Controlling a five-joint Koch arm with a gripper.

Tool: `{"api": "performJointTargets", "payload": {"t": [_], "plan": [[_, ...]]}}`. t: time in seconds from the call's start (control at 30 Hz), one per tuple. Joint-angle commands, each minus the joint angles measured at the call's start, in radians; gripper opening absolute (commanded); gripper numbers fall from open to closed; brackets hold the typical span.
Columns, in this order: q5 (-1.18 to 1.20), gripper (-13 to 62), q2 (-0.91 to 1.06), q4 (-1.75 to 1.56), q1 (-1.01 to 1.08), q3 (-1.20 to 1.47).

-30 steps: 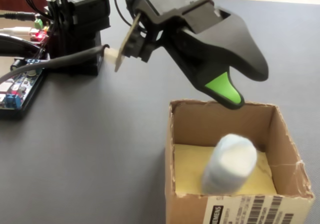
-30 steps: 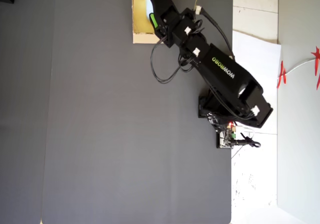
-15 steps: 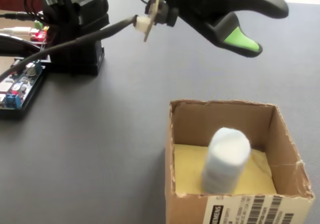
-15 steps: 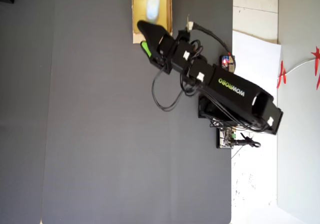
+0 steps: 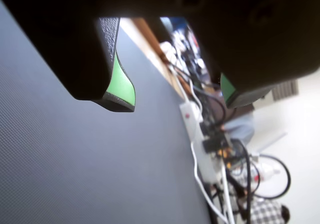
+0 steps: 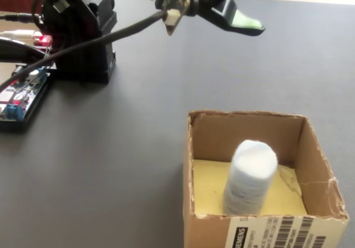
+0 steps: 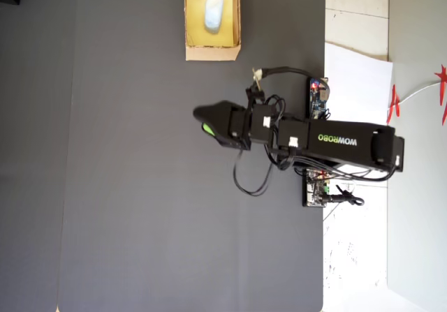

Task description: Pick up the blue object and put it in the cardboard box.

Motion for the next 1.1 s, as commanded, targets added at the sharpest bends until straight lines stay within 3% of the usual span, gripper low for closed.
{"api": "performJointTargets", "payload": {"t": [0.0,0.17,0.63,1.07], "plan": [[0.015,34.3,0.041,-0.058,-0.02,-0.014],[0.015,34.2,0.124,-0.057,-0.092,0.12],[0.025,34.2,0.127,-0.098,-0.11,0.414],[0.032,34.2,0.123,0.044,-0.106,0.46]]}}
